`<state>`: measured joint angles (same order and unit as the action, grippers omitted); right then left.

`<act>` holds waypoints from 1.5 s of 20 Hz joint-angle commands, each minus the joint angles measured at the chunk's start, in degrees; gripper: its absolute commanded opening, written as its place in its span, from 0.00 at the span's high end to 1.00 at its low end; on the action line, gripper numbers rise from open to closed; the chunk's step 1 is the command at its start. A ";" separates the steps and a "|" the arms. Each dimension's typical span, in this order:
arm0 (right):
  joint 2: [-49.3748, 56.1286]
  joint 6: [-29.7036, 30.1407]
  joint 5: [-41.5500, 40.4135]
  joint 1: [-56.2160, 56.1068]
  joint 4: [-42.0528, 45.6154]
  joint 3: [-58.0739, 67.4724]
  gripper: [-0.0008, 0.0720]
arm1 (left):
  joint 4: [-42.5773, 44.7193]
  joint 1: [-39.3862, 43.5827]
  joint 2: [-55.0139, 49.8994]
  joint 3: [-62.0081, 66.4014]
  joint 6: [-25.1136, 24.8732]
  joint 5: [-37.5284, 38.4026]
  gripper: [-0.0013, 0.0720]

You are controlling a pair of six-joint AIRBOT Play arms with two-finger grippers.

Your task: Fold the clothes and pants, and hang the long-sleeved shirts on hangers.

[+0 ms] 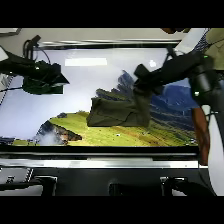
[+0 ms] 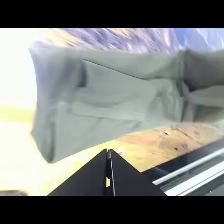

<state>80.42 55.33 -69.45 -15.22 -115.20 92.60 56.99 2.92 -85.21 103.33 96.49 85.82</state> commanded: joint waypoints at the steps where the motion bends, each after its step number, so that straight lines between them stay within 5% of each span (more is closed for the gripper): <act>1: 4.98 -5.68 6.56 -7.30 0.00 0.00 0.95 | 0.92 -4.04 1.90 -0.04 0.02 2.95 0.96; 15: 15.63 -8.87 14.80 -14.99 -1.36 0.00 0.95 | 1.16 -4.72 1.86 -0.13 -0.44 2.62 0.96; 16: 15.91 -8.87 15.15 -15.17 -1.51 0.00 0.91 | 1.16 -4.72 1.86 -0.13 -0.44 2.64 0.96; 19: 15.80 -5.81 17.44 -15.67 -5.16 0.02 0.54 | 1.16 -4.72 1.86 -0.15 -0.42 2.62 0.96; 22: 14.40 2.01 16.52 -15.78 -14.14 0.07 0.36 | 1.16 -4.74 1.79 -0.15 -0.42 2.62 0.96; 29: 1.46 8.52 5.49 -1.92 -8.96 0.07 0.30 | 2.75 -4.74 1.75 -0.15 -0.42 2.67 0.96; 30: 0.28 10.73 2.80 2.69 -8.20 0.04 0.23 | 3.98 -4.74 1.75 -0.15 -0.42 2.67 0.96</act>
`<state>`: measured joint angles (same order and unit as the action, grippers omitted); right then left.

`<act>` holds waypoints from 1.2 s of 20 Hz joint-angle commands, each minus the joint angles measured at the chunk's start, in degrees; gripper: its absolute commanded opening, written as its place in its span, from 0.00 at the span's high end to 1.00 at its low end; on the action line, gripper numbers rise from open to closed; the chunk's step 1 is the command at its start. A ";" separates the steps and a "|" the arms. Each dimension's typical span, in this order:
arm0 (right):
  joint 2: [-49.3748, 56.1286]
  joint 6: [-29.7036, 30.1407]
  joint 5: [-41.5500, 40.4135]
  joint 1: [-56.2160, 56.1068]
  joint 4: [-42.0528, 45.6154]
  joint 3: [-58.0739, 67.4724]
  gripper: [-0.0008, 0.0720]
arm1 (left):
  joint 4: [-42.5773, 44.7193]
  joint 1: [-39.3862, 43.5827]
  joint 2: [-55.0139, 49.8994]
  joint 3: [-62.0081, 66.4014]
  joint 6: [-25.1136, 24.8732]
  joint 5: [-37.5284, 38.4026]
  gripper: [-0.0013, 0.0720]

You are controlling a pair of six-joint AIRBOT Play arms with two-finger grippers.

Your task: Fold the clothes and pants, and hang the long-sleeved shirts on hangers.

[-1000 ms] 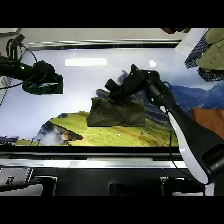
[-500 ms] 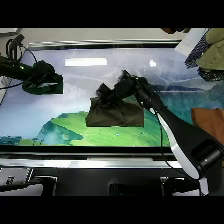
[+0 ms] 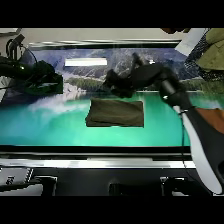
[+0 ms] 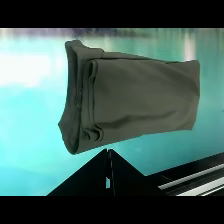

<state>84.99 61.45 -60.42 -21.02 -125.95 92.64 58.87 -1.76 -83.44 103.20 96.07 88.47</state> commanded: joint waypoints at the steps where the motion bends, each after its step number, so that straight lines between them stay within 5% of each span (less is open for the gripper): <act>1: -4.66 7.26 -9.31 13.11 2.54 0.00 0.17 | 3.43 -0.07 -0.04 -0.02 0.00 0.02 0.96; 6: -1.62 20.74 -16.55 32.46 -2.38 -5.79 0.16 | 9.18 -0.07 -0.04 -0.02 -0.68 0.02 0.96; 12: 7.80 36.11 -15.43 34.64 -9.60 -18.91 0.16 | 9.31 0.07 -0.09 -0.02 -0.63 0.02 0.96; 24: 17.16 40.17 -8.46 26.16 -14.36 -21.42 0.29 | 9.33 0.04 -1.42 -0.02 -0.63 0.02 0.96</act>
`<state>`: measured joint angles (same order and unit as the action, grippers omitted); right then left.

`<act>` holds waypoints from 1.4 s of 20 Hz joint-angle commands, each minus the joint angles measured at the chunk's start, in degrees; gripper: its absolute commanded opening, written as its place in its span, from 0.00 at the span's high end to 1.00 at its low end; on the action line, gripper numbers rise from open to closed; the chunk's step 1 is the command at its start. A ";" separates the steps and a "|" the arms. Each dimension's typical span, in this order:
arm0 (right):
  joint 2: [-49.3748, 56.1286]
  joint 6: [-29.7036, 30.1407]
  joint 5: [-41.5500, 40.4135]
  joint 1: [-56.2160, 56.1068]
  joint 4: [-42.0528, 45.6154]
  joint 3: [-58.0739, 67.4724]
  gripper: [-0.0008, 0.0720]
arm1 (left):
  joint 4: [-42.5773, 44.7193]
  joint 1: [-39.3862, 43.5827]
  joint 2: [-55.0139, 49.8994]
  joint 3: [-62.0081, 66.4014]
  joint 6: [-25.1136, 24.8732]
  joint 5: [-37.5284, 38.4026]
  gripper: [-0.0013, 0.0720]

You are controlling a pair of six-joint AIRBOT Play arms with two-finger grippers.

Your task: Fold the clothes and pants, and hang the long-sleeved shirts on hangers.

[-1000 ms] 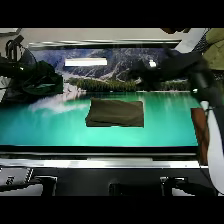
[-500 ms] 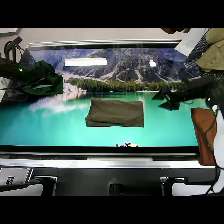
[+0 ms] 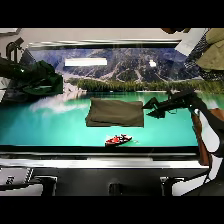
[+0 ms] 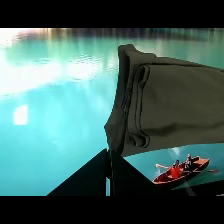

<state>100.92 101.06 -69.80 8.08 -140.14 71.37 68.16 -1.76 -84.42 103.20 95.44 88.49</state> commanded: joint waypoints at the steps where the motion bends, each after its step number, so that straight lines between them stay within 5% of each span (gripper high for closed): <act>1: 1.22 0.52 1.16 -3.82 0.00 -0.15 0.38 | 0.02 0.04 -0.57 -0.02 0.00 0.00 0.96; 4: 1.07 0.04 1.70 -4.50 -0.44 -0.13 0.80 | 0.04 0.04 -0.68 -0.02 0.00 0.00 0.96; 6: -0.09 -0.42 1.57 -4.28 -0.37 0.52 0.95 | 0.04 0.04 -0.68 -0.02 0.00 0.02 0.96; 15: -3.56 -24.94 0.04 -0.15 12.35 24.06 0.95 | 0.04 0.04 -0.68 -0.02 0.00 0.04 0.96; 28: -8.57 -47.60 -1.73 22.56 23.52 37.35 0.95 | 0.04 0.00 -0.68 -0.02 0.02 0.04 0.96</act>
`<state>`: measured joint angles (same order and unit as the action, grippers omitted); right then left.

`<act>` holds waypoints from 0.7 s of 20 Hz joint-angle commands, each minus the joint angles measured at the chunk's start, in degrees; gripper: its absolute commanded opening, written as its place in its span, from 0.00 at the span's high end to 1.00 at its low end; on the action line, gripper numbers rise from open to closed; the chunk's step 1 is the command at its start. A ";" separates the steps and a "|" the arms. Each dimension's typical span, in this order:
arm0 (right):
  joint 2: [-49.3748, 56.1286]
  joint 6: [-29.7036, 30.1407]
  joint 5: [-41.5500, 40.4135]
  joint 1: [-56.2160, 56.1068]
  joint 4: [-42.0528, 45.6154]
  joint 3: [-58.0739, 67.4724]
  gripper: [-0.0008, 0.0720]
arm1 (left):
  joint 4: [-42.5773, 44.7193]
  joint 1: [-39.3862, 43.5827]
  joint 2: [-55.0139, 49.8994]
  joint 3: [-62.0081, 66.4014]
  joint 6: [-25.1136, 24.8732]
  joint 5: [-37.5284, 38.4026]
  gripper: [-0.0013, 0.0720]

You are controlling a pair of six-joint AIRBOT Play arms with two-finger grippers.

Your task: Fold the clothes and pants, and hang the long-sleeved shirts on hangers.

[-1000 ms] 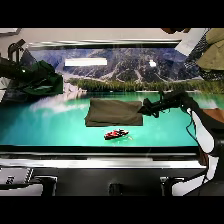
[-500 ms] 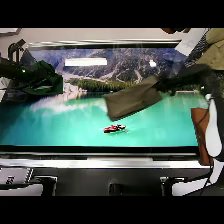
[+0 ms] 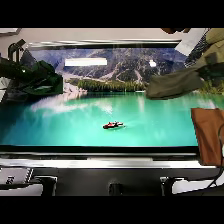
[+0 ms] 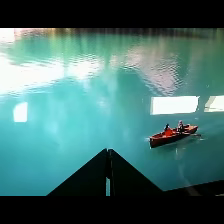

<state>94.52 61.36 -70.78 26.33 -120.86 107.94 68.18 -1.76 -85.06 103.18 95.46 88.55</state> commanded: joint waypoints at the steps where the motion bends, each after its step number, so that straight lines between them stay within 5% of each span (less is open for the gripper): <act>1: -3.13 -10.67 -1.51 5.44 5.88 0.79 0.95 | 0.02 0.02 -0.04 0.00 0.00 -0.02 0.96; 8: -9.20 -27.28 -7.58 9.11 18.14 0.79 0.95 | 0.02 0.00 -0.04 0.00 0.00 -0.02 0.96; 14: -12.61 -33.40 -19.02 9.11 36.39 0.79 0.95 | 0.00 0.02 -0.04 0.00 -0.02 0.70 0.96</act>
<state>83.33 31.18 -83.77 35.31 -94.85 108.68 68.18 -1.76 -85.06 103.18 95.46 88.75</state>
